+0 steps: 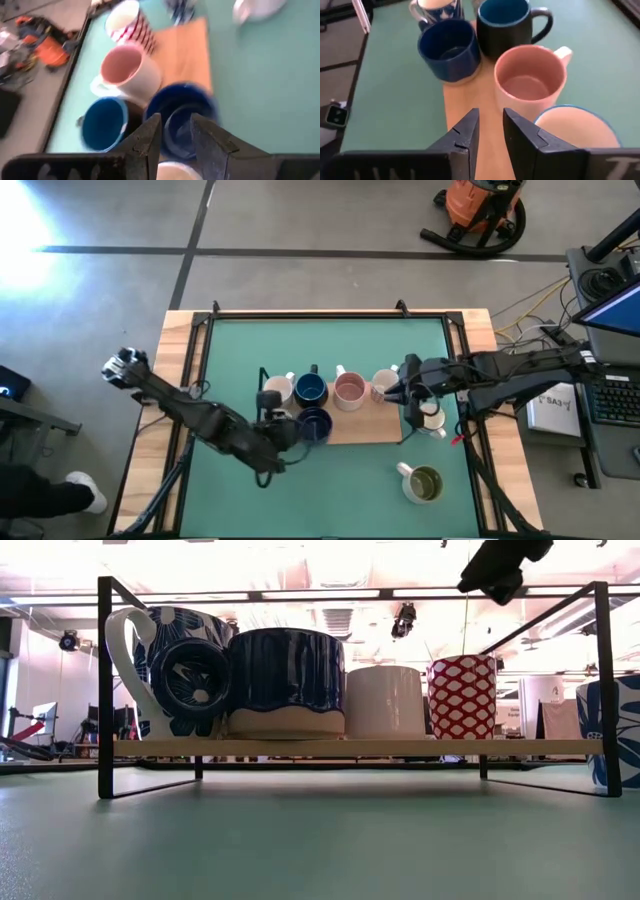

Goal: Place coffee mugs
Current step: Put the blue patterned mug on the shelf

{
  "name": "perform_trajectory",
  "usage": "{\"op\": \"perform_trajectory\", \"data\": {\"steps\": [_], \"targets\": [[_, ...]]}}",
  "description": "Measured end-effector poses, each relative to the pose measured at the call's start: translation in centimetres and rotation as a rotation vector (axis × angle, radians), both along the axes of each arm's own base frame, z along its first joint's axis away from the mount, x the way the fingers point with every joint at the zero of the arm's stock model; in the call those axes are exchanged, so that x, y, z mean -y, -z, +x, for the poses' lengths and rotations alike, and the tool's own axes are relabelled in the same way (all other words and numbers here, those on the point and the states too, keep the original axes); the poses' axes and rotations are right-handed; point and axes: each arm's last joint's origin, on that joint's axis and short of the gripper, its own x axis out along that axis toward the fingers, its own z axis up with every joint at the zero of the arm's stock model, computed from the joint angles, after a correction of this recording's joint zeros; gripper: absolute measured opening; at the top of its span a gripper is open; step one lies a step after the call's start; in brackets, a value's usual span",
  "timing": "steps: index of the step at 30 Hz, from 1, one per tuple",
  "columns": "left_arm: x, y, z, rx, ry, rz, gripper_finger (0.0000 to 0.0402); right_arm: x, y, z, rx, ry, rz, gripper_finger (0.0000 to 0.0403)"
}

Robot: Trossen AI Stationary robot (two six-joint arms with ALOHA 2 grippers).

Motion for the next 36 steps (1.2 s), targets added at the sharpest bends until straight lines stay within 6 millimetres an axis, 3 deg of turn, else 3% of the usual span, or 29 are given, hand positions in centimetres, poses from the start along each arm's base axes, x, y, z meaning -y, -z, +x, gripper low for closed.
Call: {"op": "perform_trajectory", "data": {"steps": [6,11,16,25,36], "targets": [[0.7,0.9,-1.5,0.243,0.087,-0.130,0.0089,-0.2,-0.2,-0.4,-0.205,0.083,0.215,0.0065],[0.7,1.4,-2.0,0.299,0.149,-0.164,0.0089,-0.9,-1.6,-2.1,-0.377,0.203,0.327,0.0064],[1.3,2.2,-1.9,0.306,0.160,-0.224,0.0089,-1.8,-1.5,-3.5,-0.501,0.334,0.381,0.0063],[2.4,3.2,-1.5,0.267,0.207,-0.194,0.0089,-3.5,1.1,-4.5,-0.634,0.387,0.385,0.0063],[2.6,3.3,-1.5,0.260,0.226,-0.202,0.0089,-3.7,4.1,-4.5,-0.770,0.447,0.371,0.0076]]}}
